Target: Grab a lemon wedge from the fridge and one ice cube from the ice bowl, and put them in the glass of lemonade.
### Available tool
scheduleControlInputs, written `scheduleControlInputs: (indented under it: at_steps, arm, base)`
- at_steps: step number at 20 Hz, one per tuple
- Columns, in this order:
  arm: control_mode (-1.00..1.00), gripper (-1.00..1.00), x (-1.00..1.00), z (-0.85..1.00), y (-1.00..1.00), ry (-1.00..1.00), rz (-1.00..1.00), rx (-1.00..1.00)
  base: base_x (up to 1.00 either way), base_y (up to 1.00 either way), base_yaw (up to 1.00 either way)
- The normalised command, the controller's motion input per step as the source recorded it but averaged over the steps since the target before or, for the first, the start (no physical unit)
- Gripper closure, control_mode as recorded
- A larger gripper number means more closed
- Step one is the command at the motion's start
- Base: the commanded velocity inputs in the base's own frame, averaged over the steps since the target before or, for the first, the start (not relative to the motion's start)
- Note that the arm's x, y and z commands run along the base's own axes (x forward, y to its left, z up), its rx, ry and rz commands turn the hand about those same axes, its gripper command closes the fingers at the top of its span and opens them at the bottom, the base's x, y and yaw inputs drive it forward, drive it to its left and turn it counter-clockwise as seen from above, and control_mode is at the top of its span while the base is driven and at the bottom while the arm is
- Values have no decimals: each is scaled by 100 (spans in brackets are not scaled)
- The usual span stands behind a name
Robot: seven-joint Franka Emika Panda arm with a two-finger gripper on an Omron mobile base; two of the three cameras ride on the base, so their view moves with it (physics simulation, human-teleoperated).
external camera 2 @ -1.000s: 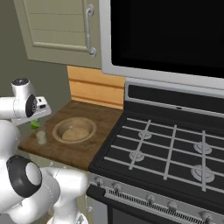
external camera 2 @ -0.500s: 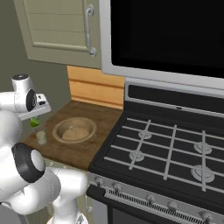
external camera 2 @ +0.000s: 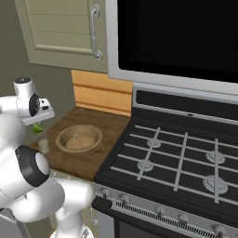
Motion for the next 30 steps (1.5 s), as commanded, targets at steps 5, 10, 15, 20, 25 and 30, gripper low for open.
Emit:
scheduleControlInputs:
  at_steps: [5,10,15,20,25,30]
  arm:
    - [-100,100,34,0,11,1,0,0]
    - [-100,100,7,-3,30,-1,0,0]
    - [-100,100,0,-31,32,0,0,0]
    - [-100,100,0,-17,0,0,0,0]
    - [-100,100,8,-8,0,-1,0,0]
    - [-100,100,6,-7,-10,0,0,0]
  base:
    - [0,0,0]
    - [0,0,0]
    - [0,0,0]
    - [0,0,0]
    - [0,0,0]
    - [0,0,0]
